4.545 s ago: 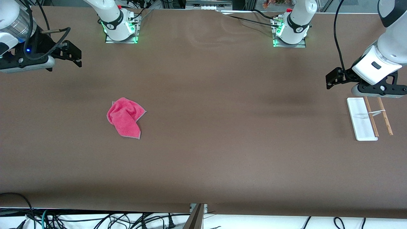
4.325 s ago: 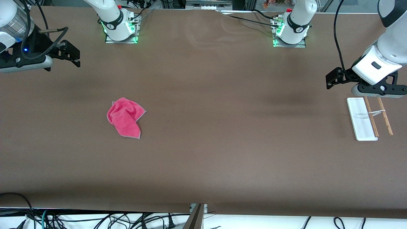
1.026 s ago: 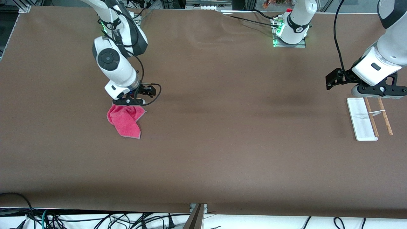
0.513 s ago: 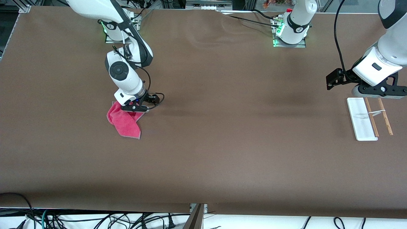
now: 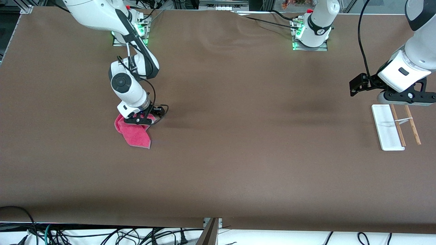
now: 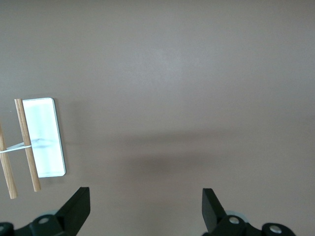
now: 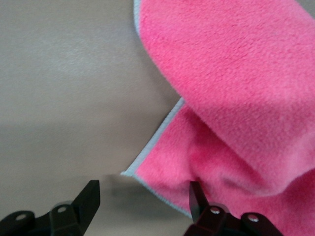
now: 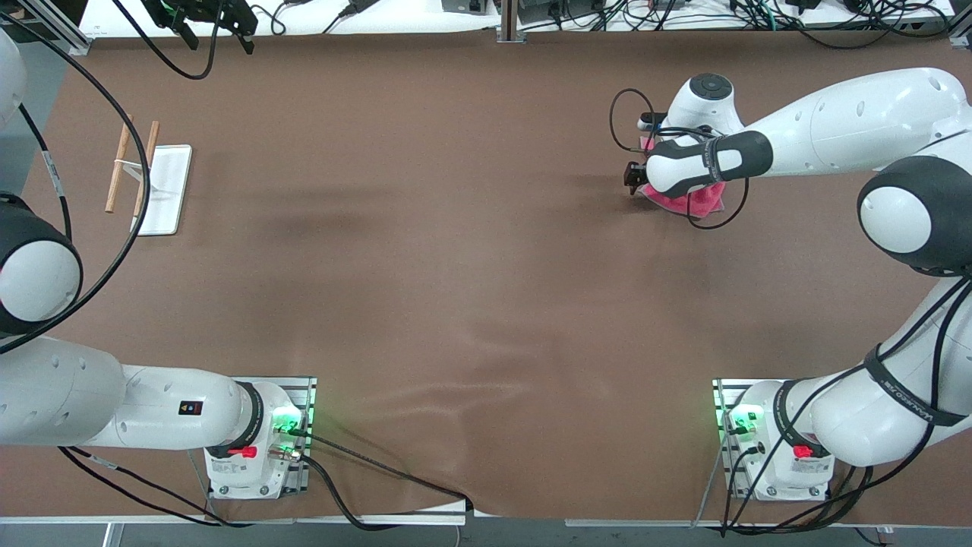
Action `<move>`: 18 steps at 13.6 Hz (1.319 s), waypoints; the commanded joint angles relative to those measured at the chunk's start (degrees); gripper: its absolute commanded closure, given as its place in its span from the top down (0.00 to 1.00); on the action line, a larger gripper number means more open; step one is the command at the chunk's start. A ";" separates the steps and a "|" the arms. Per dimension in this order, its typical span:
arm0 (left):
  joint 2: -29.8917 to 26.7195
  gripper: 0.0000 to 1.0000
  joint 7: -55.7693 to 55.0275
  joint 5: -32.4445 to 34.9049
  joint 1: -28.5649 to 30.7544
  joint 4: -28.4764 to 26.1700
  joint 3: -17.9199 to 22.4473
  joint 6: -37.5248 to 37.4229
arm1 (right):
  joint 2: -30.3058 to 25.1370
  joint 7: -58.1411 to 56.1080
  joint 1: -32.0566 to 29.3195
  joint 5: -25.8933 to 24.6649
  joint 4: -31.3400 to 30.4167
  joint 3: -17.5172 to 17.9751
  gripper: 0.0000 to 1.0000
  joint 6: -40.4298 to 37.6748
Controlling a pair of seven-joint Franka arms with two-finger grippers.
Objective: Pass towel and hang on rack
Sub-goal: 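Lower the right gripper onto the pink towel and grasp it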
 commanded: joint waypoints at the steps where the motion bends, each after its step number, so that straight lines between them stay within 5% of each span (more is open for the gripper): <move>1: 0.63 1.00 1.60 -0.35 -0.45 1.28 0.49 -0.27 | 0.94 -0.83 -0.25 0.12 -0.08 0.41 0.75 1.69; 4: 0.63 1.00 1.60 -0.35 -0.45 1.28 0.49 -0.27 | 1.03 -0.57 -0.17 0.12 -0.08 0.41 0.66 1.70; 12: 0.55 1.00 1.60 -0.35 -0.45 1.28 0.49 -0.27 | 0.68 -1.44 -0.25 0.12 0.89 0.41 0.02 1.17; 14: 0.54 1.00 1.60 -0.35 -0.54 1.28 0.49 -0.36 | -0.81 -1.19 -0.25 0.12 1.67 0.41 0.00 -1.01; 18: 0.54 1.00 1.51 -0.70 -0.54 1.28 0.49 -0.44 | -5.20 -0.57 -0.08 0.04 12.81 0.93 0.00 -22.77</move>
